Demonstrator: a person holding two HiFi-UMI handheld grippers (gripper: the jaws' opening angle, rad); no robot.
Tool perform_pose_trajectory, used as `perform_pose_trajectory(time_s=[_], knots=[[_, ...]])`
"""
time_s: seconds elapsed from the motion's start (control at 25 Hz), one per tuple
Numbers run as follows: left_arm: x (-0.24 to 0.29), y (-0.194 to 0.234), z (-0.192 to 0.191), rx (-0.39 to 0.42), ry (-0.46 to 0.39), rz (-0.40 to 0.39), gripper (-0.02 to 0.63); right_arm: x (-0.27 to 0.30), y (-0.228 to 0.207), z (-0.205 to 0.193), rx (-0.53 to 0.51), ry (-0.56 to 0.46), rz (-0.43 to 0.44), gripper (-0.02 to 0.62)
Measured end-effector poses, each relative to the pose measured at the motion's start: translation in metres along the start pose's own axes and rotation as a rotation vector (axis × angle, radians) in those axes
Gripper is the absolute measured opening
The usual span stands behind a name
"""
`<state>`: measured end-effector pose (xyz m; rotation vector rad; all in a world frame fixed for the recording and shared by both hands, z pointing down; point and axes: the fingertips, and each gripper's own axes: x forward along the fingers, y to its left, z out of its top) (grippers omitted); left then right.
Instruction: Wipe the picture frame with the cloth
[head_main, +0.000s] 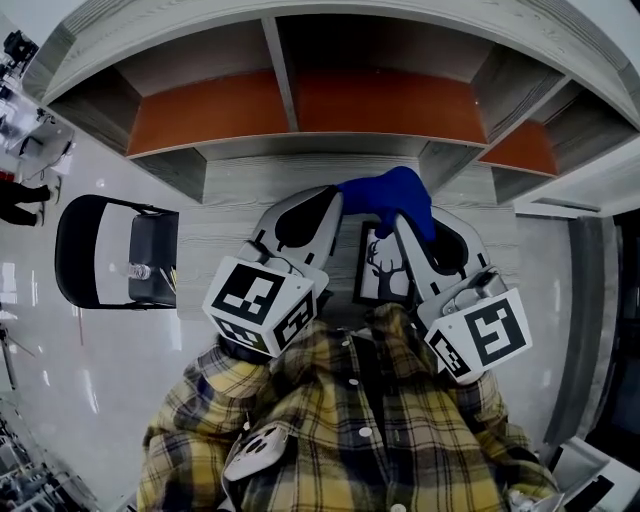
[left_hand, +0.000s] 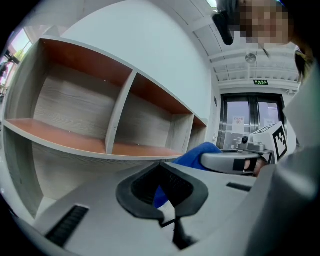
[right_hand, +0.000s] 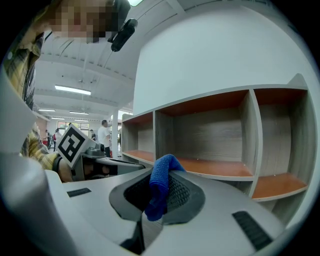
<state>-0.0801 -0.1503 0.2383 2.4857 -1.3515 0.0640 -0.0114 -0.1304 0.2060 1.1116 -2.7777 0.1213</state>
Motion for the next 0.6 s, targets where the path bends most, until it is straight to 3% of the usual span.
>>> perform_pose_trajectory(time_s=[0.6], knots=[[0.009,-0.009,0.008,0.139,-0.002,-0.075,0.005,-0.002,0.007,-0.005,-0.011,0.004,-0.002,0.041]])
